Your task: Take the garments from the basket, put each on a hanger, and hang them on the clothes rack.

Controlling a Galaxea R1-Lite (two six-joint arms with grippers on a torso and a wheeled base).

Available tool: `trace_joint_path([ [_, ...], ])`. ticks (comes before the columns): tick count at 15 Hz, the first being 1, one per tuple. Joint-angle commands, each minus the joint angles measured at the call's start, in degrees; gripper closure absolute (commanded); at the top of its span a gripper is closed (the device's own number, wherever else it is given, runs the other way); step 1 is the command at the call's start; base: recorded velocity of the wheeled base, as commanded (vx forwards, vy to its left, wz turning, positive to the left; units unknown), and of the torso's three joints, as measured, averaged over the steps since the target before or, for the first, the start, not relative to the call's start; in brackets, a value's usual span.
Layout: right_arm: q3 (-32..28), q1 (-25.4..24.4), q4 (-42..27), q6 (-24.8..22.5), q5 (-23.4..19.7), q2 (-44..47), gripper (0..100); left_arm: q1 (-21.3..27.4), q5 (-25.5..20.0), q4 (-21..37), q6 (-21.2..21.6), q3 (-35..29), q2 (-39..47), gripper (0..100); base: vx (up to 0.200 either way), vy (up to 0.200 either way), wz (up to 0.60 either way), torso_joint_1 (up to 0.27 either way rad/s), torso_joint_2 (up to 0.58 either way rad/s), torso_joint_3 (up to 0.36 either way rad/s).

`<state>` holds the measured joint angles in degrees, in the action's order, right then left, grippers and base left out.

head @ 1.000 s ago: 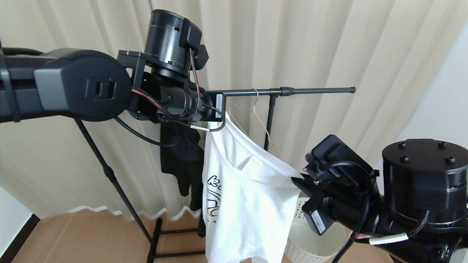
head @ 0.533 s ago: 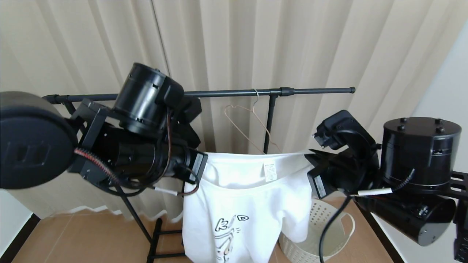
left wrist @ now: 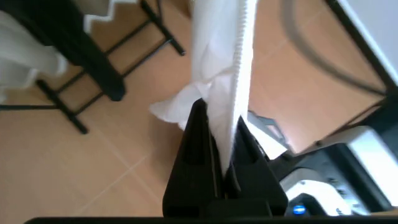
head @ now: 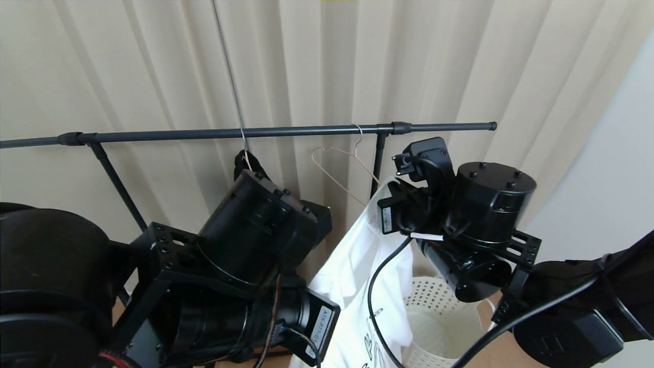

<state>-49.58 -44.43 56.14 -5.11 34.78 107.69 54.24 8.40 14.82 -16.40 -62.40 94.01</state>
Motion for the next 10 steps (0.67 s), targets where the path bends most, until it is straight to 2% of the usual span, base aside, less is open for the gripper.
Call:
trace_joint_path([
  [1,-1.66,-1.44,0.02,1.15,0.02,2.87,100,2.89,-1.02,-1.38,-6.63,-4.83,5.65,100,0.000,0.000,0.00,0.000,0.00,0.000],
  [2,-1.66,-1.44,0.02,1.24,0.02,2.87,100,3.42,-1.02,-1.46,-9.53,-6.94,7.15,100,0.000,0.000,0.00,0.000,0.00,0.000],
  [4,-1.66,-1.53,0.02,1.24,0.02,2.87,100,3.86,-0.93,-1.46,-11.73,-8.96,8.55,100,0.000,0.000,0.00,0.000,0.00,0.000],
  [10,-1.40,-1.00,0.02,1.24,0.02,2.35,100,3.86,-0.49,-1.38,-11.73,-9.93,8.91,100,0.000,0.000,0.00,0.000,0.00,0.000],
])
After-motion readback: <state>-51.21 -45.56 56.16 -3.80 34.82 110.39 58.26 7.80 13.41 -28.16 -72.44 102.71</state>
